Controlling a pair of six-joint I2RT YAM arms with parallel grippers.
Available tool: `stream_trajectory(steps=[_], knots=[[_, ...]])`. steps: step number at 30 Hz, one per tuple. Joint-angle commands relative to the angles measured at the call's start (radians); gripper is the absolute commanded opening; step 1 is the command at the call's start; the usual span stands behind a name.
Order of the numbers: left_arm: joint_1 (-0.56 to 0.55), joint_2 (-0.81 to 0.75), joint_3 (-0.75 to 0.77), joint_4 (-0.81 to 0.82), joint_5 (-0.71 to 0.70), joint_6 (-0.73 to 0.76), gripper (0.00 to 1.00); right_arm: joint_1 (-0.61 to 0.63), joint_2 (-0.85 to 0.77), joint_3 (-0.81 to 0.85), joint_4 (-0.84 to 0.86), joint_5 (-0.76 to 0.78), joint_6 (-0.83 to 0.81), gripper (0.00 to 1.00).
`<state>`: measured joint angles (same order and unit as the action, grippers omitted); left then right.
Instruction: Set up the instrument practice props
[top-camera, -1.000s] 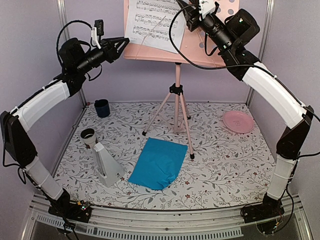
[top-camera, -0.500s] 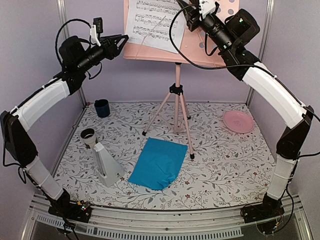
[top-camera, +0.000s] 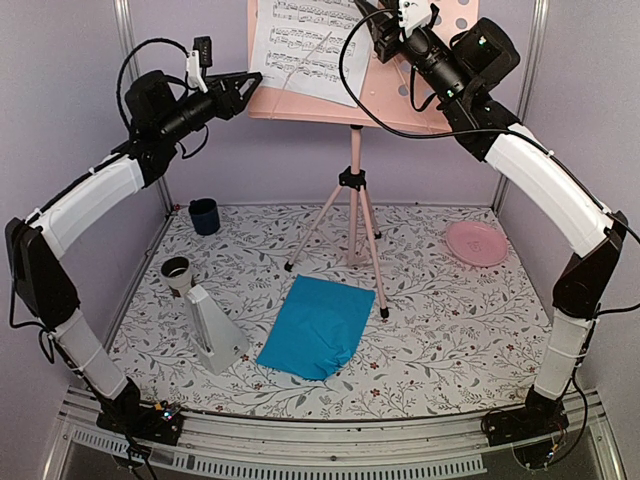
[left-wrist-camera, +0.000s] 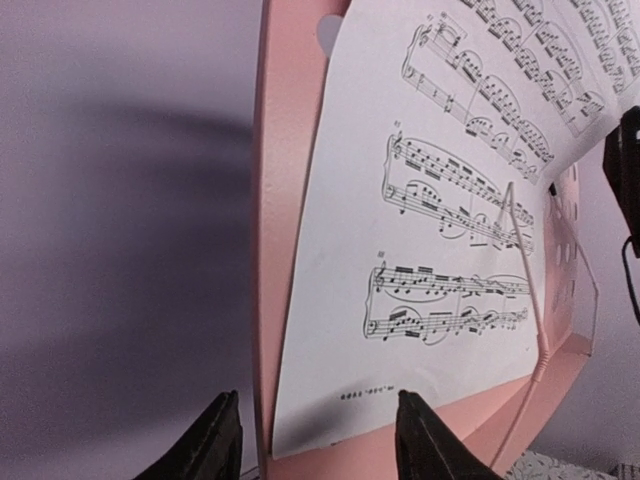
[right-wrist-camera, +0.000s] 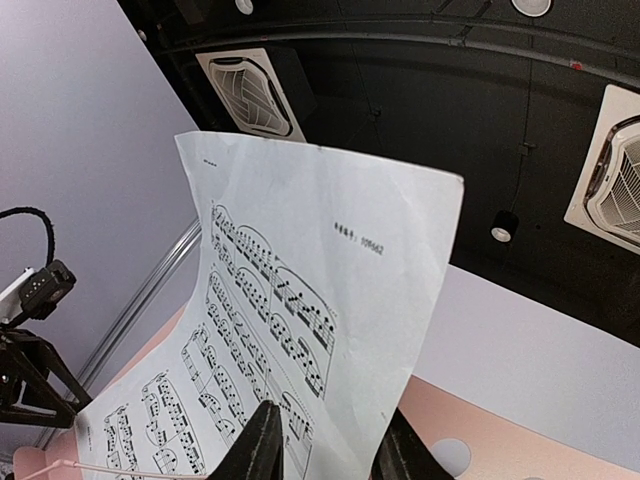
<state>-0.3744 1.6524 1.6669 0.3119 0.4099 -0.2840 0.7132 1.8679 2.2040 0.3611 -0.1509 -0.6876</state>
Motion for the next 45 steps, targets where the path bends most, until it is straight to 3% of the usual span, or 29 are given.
stream_trajectory(steps=[1,8,25,27,34,39,45], knots=[[-0.02,0.009,0.026,-0.02,-0.001,0.002,0.52,-0.007,0.01,-0.012,0.019,0.002,0.014,0.31],[-0.041,-0.023,-0.002,-0.02,-0.011,0.028,0.45,-0.005,0.008,-0.015,0.018,0.004,0.012,0.3],[-0.063,-0.076,-0.052,-0.002,-0.046,0.053,0.46,-0.006,0.013,-0.015,0.022,-0.01,0.017,0.28],[-0.063,-0.08,-0.047,-0.002,-0.049,0.064,0.51,-0.005,0.016,-0.015,0.024,-0.02,0.021,0.29],[-0.034,-0.051,0.014,-0.047,-0.081,0.07,0.85,-0.006,0.023,-0.017,0.033,-0.02,0.031,0.37],[0.011,0.017,0.111,-0.063,0.032,0.008,0.9,-0.006,0.023,-0.022,0.036,-0.018,0.03,0.38],[0.019,0.11,0.239,-0.082,0.106,-0.038,0.79,-0.006,0.027,-0.023,0.045,-0.017,0.028,0.38]])
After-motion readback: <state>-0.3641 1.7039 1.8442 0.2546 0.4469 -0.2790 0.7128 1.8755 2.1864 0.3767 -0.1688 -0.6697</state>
